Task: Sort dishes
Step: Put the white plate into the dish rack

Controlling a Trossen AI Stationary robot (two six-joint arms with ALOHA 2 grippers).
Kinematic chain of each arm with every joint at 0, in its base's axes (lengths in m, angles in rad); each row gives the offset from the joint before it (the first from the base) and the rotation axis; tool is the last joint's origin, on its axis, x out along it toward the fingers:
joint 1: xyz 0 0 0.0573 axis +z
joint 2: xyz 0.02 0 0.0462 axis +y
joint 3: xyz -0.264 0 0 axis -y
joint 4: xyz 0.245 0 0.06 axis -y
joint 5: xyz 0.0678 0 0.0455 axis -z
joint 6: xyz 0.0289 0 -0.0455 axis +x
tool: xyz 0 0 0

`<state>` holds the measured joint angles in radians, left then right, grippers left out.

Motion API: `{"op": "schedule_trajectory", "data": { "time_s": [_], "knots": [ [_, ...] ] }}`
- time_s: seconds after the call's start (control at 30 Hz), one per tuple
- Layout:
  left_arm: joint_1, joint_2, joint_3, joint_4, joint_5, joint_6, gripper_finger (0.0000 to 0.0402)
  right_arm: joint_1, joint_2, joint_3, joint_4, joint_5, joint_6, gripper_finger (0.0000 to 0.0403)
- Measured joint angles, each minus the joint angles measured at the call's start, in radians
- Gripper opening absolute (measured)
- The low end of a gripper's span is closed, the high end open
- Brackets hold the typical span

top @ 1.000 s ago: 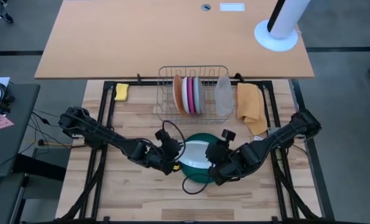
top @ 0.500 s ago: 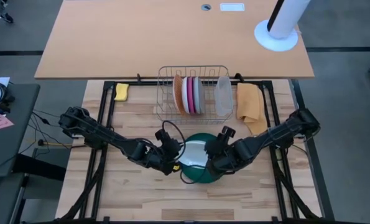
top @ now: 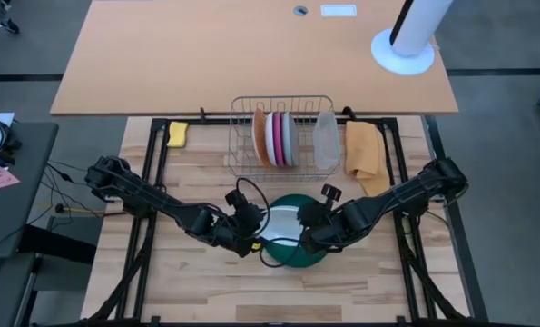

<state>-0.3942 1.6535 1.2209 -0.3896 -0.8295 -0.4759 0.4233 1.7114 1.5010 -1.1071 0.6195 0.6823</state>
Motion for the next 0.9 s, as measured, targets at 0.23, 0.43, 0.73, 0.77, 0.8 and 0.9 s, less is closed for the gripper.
{"op": "schedule_trajectory", "data": {
  "time_s": [0.23,0.43,0.73,0.77,0.8,0.9],
  "knots": [
    [-0.010,-0.005,0.000,0.003,0.000,-0.012,0.0054,0.003,-0.002,0.000,-0.005,0.010,-0.022,0.0021],
    [-0.060,-0.079,0.018,-0.007,-0.003,-0.014,0.0085,0.042,-0.009,0.045,-0.097,0.057,-0.019,0.0021],
    [-0.193,-0.202,0.020,-0.123,-0.094,-0.060,0.0102,0.150,-0.009,0.137,-0.265,0.144,0.085,0.0020],
    [-0.205,-0.209,0.020,-0.147,-0.109,-0.075,0.0102,0.160,-0.009,0.144,-0.282,0.147,0.084,0.0020],
    [-0.212,-0.214,0.020,-0.171,-0.122,-0.091,0.0102,0.170,-0.009,0.152,-0.294,0.149,0.082,0.0020],
    [-0.225,-0.216,0.020,-0.253,-0.146,-0.145,0.0102,0.194,-0.009,0.179,-0.280,0.170,0.082,0.0020]
  ]
}}
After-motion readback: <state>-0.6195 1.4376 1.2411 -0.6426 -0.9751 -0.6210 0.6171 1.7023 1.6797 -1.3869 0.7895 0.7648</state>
